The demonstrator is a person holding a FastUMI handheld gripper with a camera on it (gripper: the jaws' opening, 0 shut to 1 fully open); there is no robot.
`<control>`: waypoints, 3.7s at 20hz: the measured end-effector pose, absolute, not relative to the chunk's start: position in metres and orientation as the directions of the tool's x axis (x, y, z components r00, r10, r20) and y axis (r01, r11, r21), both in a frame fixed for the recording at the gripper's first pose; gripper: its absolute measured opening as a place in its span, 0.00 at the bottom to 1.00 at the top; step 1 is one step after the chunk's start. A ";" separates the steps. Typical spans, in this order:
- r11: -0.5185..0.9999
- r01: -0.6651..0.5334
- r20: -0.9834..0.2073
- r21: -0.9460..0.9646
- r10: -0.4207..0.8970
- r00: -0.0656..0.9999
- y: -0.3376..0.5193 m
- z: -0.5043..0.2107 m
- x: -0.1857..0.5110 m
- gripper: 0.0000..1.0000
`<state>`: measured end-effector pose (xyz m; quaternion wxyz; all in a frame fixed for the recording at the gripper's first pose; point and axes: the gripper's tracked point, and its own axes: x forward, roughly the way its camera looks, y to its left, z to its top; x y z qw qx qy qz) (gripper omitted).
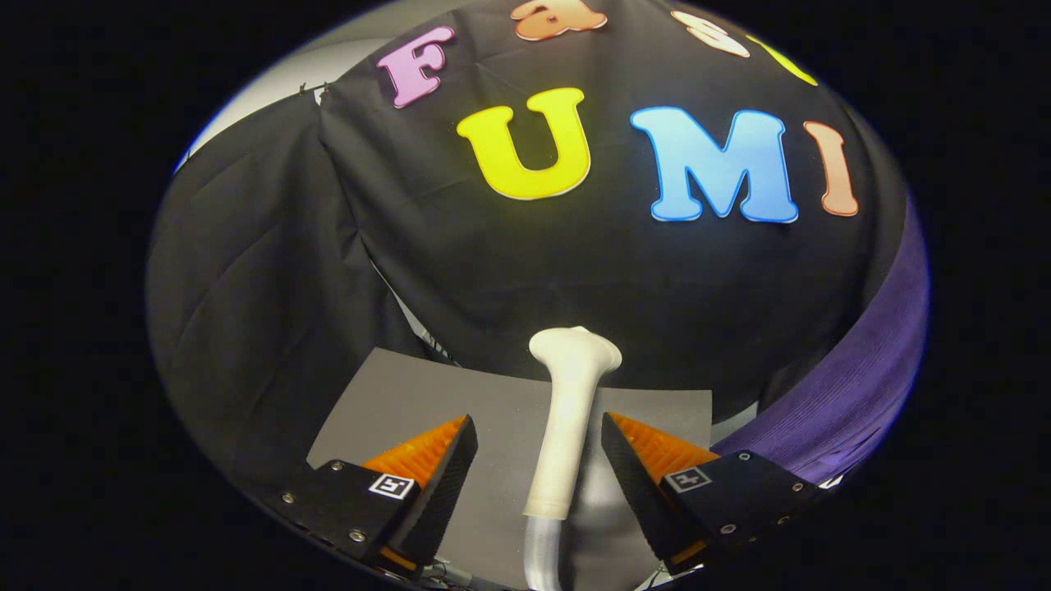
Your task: Iron the clothes twice with a garment steamer, once on the left side and once on the right side.
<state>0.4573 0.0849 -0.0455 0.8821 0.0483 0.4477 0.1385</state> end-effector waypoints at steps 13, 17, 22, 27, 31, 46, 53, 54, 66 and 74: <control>0.933 -0.171 -0.864 0.318 0.359 0.352 0.091 -0.129 0.471 0.76; 0.927 -0.157 -0.864 0.340 0.374 0.338 0.090 -0.131 0.471 0.51; 0.899 -0.187 -0.826 0.396 0.438 0.355 0.100 -0.114 0.460 0.37; 0.899 -0.243 -0.773 0.364 0.437 0.459 0.094 -0.071 0.432 0.36; 0.908 -0.264 -0.734 0.326 0.420 0.534 0.072 -0.037 0.399 0.36; 0.913 -0.268 -0.588 0.307 0.404 0.701 0.001 0.046 0.217 0.36; 0.918 -0.271 -0.553 0.288 0.391 0.736 -0.015 0.059 0.145 0.36; 0.920 -0.267 -0.551 0.288 0.387 0.739 -0.017 0.059 0.139 0.36; 0.921 -0.284 -0.525 0.266 0.386 0.759 -0.022 0.065 0.079 0.36; 0.918 -0.299 -0.522 0.260 0.394 0.756 -0.019 0.067 0.064 0.36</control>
